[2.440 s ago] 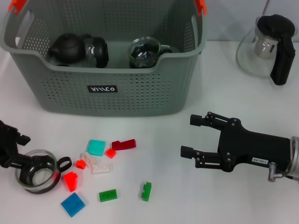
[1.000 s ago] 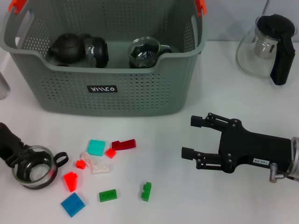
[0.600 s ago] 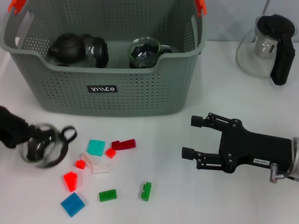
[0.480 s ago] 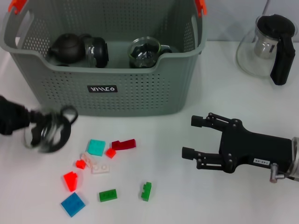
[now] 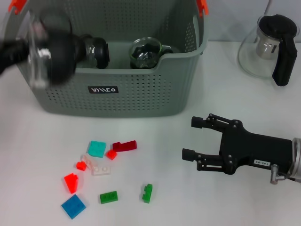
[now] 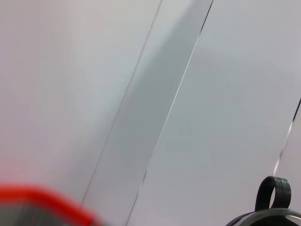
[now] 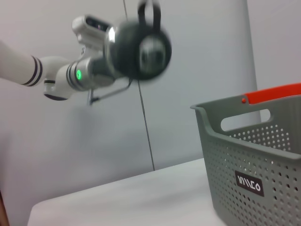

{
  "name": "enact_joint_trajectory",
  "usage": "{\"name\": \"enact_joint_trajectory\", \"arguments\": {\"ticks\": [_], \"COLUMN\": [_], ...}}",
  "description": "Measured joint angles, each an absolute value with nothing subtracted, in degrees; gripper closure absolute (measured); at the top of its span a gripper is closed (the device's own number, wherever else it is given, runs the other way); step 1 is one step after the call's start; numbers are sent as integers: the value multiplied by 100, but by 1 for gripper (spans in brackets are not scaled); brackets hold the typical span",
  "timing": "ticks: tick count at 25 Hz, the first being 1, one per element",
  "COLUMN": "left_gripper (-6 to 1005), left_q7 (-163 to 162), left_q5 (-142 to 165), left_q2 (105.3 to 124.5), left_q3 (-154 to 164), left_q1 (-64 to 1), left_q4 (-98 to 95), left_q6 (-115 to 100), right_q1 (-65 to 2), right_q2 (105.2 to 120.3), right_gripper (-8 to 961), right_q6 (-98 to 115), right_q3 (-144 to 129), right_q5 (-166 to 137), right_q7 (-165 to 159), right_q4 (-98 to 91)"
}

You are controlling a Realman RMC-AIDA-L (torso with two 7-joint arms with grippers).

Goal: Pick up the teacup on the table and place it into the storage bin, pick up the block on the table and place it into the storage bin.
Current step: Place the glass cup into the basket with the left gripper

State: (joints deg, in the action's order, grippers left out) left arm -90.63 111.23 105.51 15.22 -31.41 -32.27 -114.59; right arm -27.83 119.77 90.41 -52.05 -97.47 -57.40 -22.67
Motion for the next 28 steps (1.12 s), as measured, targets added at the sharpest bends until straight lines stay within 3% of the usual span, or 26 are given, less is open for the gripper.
{"name": "enact_joint_trajectory", "arguments": {"ticks": [10, 21, 25, 28], "left_gripper": [952, 950, 949, 948], "left_q7": [-10548, -12938, -13162, -13236], "left_q5": [10397, 12521, 13847, 14990], "left_q2": [10650, 10477, 10764, 11191], "left_q3": [1734, 4355, 5028, 5437], "left_q1": [-3882, -4933, -5319, -5549], "left_q4": [-4035, -5642, -5577, -5415], "left_q6": [-10661, -8353, -7574, -6827], "right_q1": [-2779, -2792, -2796, -2828], "right_q2": [11979, 11980, 11988, 11988], "right_gripper": [44, 43, 43, 44], "right_q6": [9086, 9087, 9075, 9053], "right_q3": [-5240, -5238, -5238, -5238], "right_q5": [-9747, -9747, -9746, -9747], "right_q7": [-5720, -5722, -5718, -5719], "right_q4": [-2260, -2266, -2267, -2265]}}
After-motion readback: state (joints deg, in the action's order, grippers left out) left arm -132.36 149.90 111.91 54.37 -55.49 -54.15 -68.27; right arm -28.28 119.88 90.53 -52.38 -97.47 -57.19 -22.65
